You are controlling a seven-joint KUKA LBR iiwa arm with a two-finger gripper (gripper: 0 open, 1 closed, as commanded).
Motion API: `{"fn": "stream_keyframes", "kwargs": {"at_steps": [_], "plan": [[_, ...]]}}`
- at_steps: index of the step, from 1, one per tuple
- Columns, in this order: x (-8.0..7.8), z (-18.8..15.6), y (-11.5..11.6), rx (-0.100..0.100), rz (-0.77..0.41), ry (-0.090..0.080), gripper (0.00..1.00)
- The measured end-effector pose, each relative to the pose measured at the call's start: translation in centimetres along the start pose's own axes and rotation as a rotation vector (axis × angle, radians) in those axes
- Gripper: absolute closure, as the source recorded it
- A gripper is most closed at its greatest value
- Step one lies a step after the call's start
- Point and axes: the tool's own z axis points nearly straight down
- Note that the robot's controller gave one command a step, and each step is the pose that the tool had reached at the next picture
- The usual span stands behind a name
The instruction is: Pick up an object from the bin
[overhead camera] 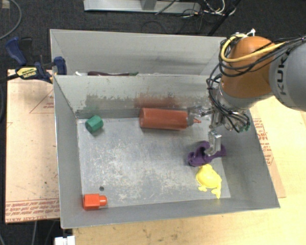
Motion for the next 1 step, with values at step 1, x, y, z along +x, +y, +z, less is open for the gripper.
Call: {"fn": "stream_keyframes", "kwargs": {"at_steps": [1], "plan": [[-0.26, -4.94, 2.42, -0.003, -0.141, 0.002, 0.0]]}}
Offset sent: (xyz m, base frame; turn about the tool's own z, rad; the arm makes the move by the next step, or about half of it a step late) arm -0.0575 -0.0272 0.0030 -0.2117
